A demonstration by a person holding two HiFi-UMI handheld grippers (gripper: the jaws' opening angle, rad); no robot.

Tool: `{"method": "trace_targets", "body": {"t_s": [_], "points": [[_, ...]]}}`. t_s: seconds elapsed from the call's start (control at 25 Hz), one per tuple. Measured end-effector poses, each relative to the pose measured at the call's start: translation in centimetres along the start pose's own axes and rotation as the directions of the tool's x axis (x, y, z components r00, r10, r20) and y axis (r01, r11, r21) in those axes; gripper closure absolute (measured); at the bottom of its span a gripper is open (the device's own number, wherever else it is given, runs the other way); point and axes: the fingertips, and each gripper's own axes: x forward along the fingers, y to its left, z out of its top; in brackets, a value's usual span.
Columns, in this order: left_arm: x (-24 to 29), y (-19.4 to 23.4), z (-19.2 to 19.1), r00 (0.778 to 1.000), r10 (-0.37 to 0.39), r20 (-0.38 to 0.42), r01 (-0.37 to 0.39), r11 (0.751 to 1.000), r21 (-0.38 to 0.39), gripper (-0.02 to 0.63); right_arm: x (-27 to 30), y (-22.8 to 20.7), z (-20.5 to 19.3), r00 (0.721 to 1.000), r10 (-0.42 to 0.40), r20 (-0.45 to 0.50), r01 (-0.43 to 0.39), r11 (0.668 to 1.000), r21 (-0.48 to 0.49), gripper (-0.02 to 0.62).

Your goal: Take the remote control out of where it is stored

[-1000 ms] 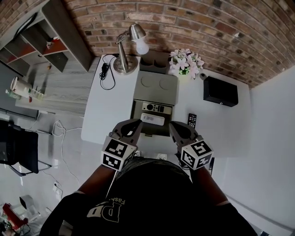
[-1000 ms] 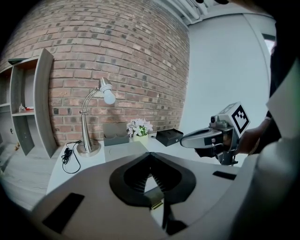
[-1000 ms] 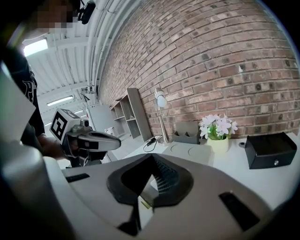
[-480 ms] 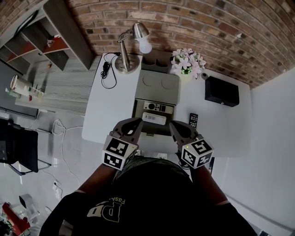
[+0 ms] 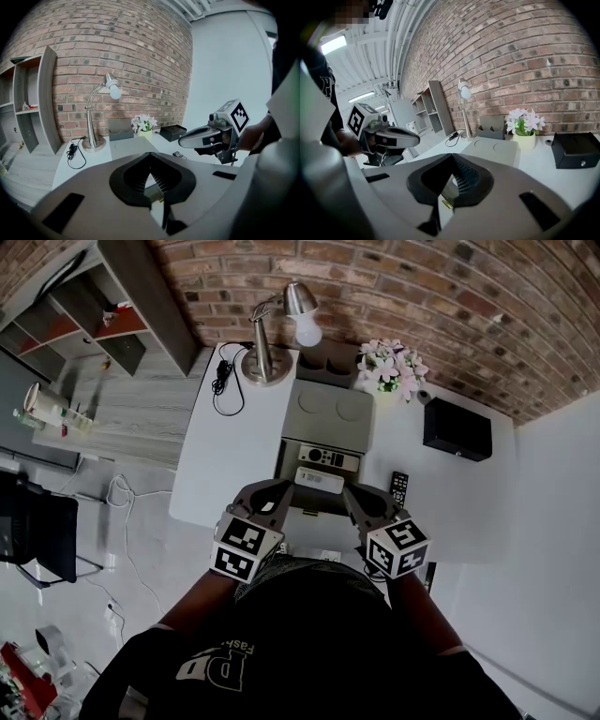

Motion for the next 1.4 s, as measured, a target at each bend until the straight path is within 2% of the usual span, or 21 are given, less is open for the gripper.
{"method": "trace_targets", "body": {"t_s": [0.2,0.4,0.52,0.72,0.8,0.96,1.2,1.4], "points": [[-0.1,0.9,-1.2,0.999,0.017,-0.032,-0.017,1.000,-0.012,0.600,2.9,-0.5,-2.4,0.990,0.009,-0.141,-0.024,0.994,-0.109,0.588],[-0.5,1.8,-1.7,0.999,0.033,-0.035,-0.033,0.999,-0.015,0.600,6.3,-1.7,-5.6,0.959,-0.019,-0.281,-0.068,0.952,-0.297,0.586],[-1.0,2.7,-2.0,0.998,0.055,-0.031,-0.056,0.998,-0.029,0.600,7.9,-1.8,-7.3,0.933,-0.026,-0.359,-0.116,0.922,-0.369,0.553],[-1.9,3.9,-2.6,0.996,0.082,-0.033,-0.084,0.995,-0.058,0.600,10.3,-2.4,-10.5,0.865,-0.069,-0.498,-0.210,0.850,-0.482,0.459],[-2.2,4.3,-2.8,0.995,0.089,-0.036,-0.091,0.994,-0.066,0.600,11.3,-2.4,-11.6,0.841,-0.072,-0.537,-0.251,0.827,-0.503,0.412],[-2.4,4.6,-3.4,0.994,0.094,-0.047,-0.097,0.992,-0.078,0.600,13.0,-3.0,-13.4,0.789,-0.088,-0.608,-0.317,0.789,-0.526,0.374],[-2.3,4.7,-4.0,0.994,0.088,-0.058,-0.093,0.991,-0.093,0.600,14.4,-3.0,-14.9,0.723,-0.065,-0.688,-0.415,0.755,-0.508,0.368],[-2.2,5.4,-3.9,0.994,0.094,-0.059,-0.100,0.988,-0.114,0.600,14.8,-3.0,-15.6,0.692,-0.065,-0.719,-0.456,0.734,-0.504,0.368]]}}
